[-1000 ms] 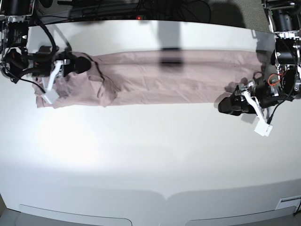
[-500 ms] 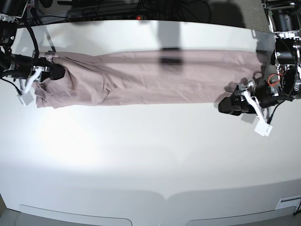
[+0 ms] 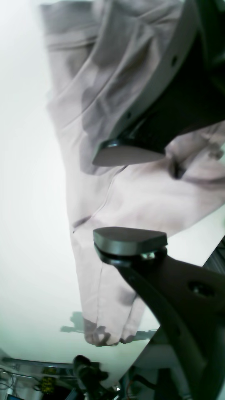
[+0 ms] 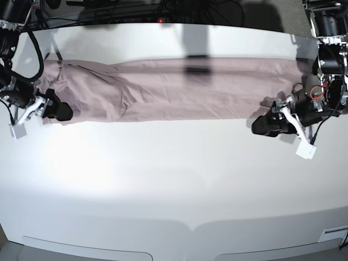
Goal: Fold the T-shirt properly
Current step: 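Regrasp the folded strip's ends with both grippers and smooth it, then pull the strip ends apart with both grippers to straighten it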
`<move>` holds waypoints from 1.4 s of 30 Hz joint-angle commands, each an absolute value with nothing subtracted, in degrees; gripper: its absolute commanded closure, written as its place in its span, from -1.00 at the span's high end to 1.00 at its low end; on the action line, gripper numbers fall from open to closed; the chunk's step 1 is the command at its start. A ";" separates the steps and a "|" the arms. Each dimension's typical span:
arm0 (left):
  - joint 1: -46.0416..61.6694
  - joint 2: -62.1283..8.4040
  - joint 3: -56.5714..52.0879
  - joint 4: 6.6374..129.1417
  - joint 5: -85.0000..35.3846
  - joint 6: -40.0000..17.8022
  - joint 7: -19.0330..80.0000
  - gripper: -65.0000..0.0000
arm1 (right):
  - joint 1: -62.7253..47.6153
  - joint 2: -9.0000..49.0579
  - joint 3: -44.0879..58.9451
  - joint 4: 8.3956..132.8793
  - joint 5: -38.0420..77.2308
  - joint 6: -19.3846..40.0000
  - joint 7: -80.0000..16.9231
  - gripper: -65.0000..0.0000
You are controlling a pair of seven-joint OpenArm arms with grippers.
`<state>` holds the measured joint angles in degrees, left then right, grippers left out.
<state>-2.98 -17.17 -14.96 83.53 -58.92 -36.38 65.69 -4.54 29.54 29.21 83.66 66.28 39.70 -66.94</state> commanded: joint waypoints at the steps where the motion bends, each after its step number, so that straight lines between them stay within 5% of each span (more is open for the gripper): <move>1: -3.81 -17.96 -15.29 84.55 -61.17 -37.06 64.71 -0.26 | -2.98 30.76 29.56 85.38 68.07 40.00 -66.26 -0.03; 5: -2.66 -17.80 -15.29 84.58 -63.81 -40.00 67.72 -0.49 | -1.93 29.56 29.54 87.59 67.61 40.00 -67.61 -0.03; 11: 4.51 -17.78 -15.29 84.60 -63.46 -40.00 67.57 -0.51 | -2.00 24.58 29.54 87.64 53.36 40.00 -68.29 -0.03; 19: 9.47 -17.34 -15.29 83.96 -42.63 -39.44 55.09 -0.51 | -2.07 16.69 28.91 86.24 38.79 40.00 -60.73 -0.03; 28: 6.55 -15.90 -15.27 75.94 -34.54 -38.13 52.23 -0.51 | -0.45 17.19 22.22 72.82 29.95 40.00 -52.53 -0.03; 42: -7.94 -18.22 -15.29 53.49 -27.11 -37.87 49.52 -0.51 | 7.38 17.17 20.23 72.07 24.53 40.00 -50.26 -0.03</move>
